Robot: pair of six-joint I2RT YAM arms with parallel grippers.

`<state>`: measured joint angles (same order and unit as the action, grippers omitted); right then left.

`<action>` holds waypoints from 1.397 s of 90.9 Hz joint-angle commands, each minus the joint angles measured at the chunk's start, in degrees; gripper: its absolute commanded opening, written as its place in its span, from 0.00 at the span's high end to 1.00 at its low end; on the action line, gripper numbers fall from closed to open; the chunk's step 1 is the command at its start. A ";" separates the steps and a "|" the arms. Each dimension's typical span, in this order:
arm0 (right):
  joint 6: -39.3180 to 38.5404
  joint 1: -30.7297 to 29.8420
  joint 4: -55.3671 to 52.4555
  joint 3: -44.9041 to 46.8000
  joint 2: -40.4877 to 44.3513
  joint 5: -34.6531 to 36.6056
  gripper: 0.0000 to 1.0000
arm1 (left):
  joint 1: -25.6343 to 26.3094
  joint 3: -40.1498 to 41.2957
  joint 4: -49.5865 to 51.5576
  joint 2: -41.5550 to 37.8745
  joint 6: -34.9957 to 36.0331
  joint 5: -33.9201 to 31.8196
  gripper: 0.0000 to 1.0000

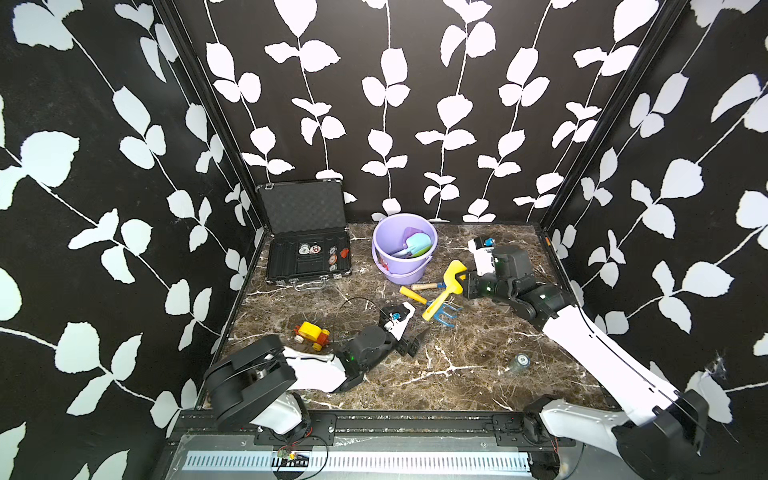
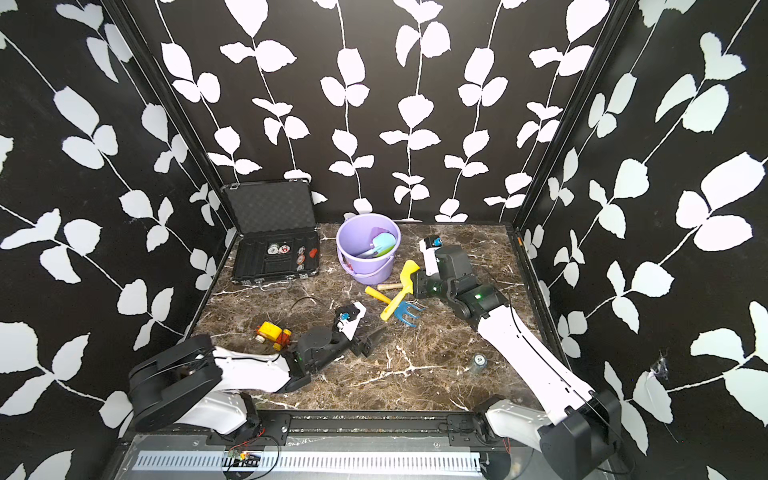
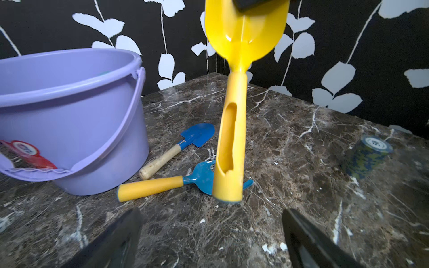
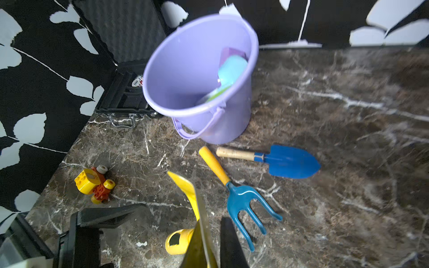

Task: Organize the gardening tools
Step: Pick up the gardening tool from the center of the board, then place the gardening tool in the container.

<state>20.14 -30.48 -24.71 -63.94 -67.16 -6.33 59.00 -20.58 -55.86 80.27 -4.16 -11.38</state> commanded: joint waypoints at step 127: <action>-18.33 -8.88 12.54 -48.22 -53.78 22.00 1.00 | -0.20 7.22 18.46 -18.95 -3.48 -15.50 0.01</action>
<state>-0.12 -39.38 -16.08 -113.43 -119.55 15.86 59.00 -14.06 -38.72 62.63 -6.76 -25.41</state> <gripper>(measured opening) 0.111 0.987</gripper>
